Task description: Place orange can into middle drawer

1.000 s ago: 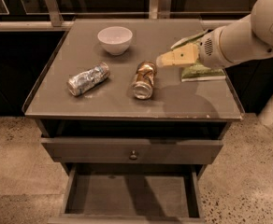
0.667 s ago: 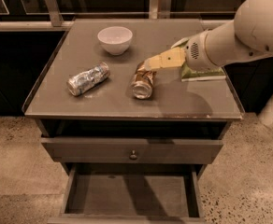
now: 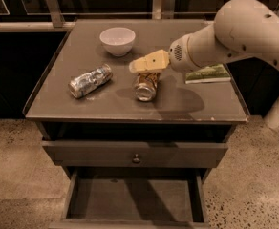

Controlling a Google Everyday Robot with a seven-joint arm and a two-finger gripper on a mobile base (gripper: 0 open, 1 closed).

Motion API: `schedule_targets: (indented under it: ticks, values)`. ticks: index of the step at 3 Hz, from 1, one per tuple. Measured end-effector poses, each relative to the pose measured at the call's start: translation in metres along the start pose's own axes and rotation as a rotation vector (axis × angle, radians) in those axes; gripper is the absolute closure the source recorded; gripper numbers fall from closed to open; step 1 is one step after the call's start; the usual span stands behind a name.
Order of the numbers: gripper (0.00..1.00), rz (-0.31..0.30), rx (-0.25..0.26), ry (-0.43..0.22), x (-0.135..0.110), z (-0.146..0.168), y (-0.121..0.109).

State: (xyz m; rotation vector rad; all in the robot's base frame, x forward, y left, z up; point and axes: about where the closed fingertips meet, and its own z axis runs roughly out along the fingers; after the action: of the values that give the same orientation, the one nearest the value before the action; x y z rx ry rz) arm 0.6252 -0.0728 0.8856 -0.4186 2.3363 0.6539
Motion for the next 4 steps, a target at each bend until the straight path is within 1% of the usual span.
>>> schedule_targets:
  ticks: [1,2,3,4]
  values:
    - [0.00,-0.007,-0.024,0.014,0.000,0.022,0.010]
    - [0.00,-0.015,0.018,0.015,0.009,0.037,0.009]
    - [0.00,-0.045,0.144,-0.012,0.020,0.047,0.001]
    - [0.19,-0.050,0.173,-0.008,0.024,0.048,-0.001]
